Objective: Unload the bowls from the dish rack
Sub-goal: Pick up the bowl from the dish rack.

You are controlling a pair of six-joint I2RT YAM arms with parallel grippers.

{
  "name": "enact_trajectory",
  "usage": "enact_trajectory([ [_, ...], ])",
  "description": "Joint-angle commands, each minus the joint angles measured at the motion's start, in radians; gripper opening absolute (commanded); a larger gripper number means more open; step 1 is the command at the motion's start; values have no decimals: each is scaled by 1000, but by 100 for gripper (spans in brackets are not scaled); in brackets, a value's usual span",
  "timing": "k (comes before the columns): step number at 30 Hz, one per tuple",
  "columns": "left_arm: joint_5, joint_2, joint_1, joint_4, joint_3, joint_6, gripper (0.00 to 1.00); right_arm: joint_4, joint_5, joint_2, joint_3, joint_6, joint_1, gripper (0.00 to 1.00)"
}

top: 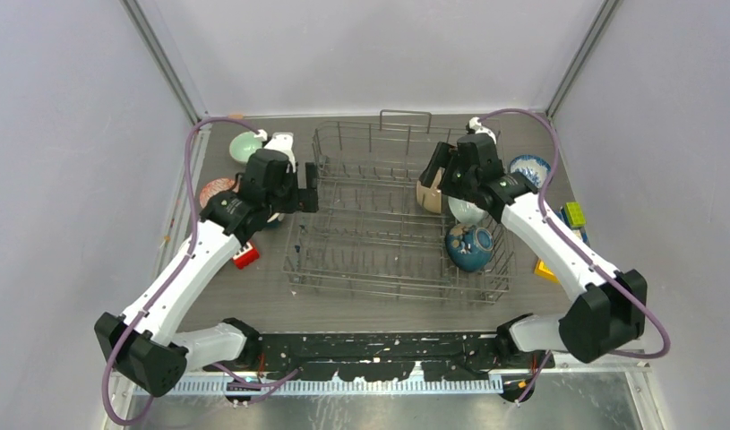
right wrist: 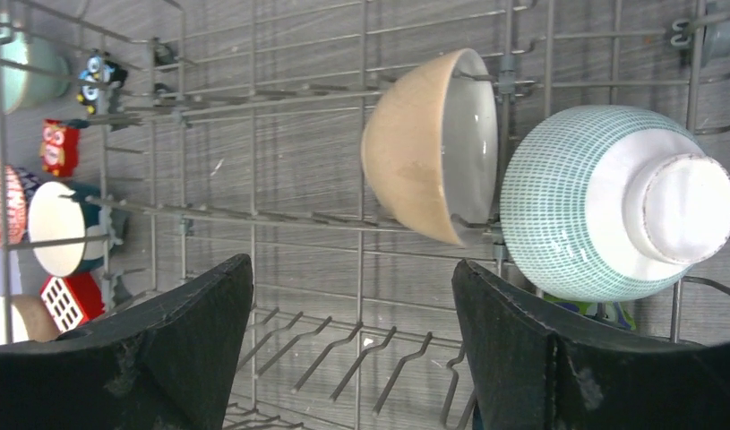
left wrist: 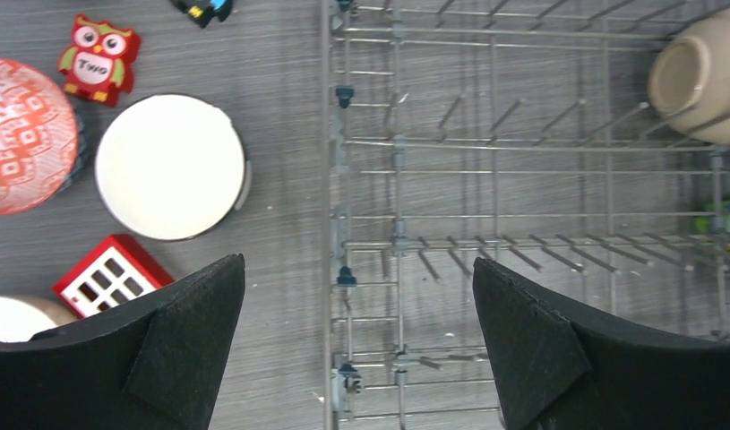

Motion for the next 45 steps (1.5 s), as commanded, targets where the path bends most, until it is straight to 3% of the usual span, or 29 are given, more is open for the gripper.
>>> enact_trajectory([
  [1, -86, 15, 0, -27, -22, 45, 100, 39, -58, 45, 57, 12, -45, 83],
  [10, -20, 71, 2, 6, -60, 17, 93, 88, -97, 157, 83, -24, -79, 71],
  [15, -3, 70, 2, 30, -87, -18, 86, 149, -80, 203, 72, -27, -87, 71],
  [22, -42, 72, 2, 13, -104, -11, 86, 157, -84, 237, 83, -52, -92, 70],
  [26, -45, 101, 2, 11, -118, -11, 86, 173, -179, 262, 88, -50, -96, 58],
  [35, -18, 149, 2, 1, -138, -37, 86, 179, -230, 305, 74, -45, -99, 52],
  [45, 5, 167, 2, 1, -136, -37, 85, 252, -349, 342, 68, 28, -103, 36],
])
